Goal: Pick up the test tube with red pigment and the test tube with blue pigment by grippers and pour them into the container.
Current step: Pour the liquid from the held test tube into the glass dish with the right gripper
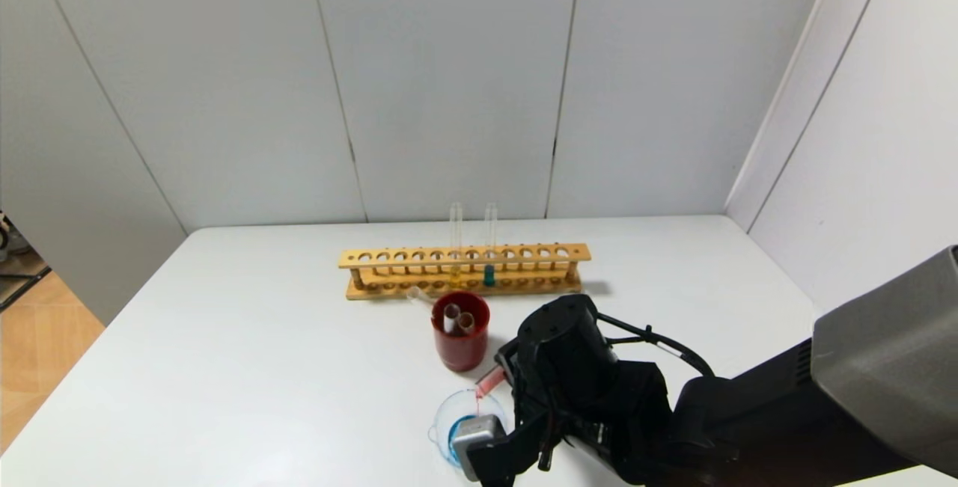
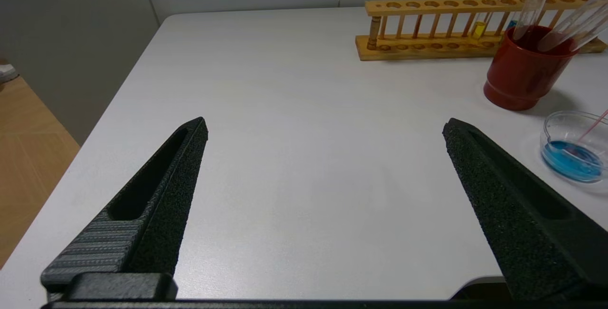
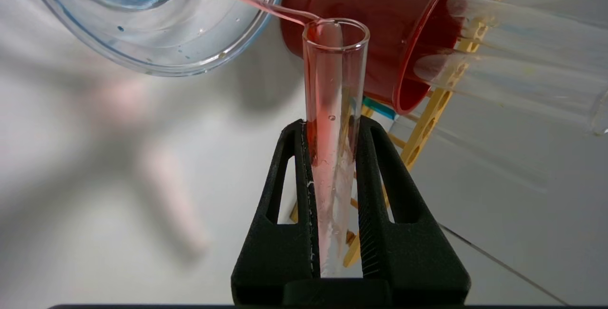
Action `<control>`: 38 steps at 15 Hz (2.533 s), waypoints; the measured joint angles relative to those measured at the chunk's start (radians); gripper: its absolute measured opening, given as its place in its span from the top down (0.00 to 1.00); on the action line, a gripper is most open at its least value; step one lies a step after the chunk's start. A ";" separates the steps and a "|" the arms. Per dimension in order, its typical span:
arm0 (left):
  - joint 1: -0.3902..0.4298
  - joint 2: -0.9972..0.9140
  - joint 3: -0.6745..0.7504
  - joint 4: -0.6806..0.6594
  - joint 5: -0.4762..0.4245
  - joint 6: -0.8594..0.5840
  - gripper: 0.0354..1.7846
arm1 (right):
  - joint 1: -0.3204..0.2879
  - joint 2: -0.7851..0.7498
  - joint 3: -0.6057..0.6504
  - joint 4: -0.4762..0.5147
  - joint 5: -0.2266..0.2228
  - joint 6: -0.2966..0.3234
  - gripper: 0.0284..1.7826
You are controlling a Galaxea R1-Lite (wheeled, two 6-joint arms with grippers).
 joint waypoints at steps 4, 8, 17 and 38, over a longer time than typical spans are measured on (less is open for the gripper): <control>0.000 0.000 0.000 0.000 0.000 0.000 0.02 | 0.000 0.012 -0.010 0.021 0.000 -0.010 0.83; 0.000 0.000 0.000 0.000 0.000 0.000 0.02 | 0.004 0.009 -0.013 0.039 -0.012 -0.031 0.83; 0.000 0.000 0.000 0.000 0.000 0.000 0.02 | 0.026 0.005 -0.017 0.042 -0.046 -0.049 0.83; 0.000 0.000 0.000 0.000 0.000 0.000 0.02 | 0.075 -0.010 -0.046 0.077 -0.120 -0.120 0.83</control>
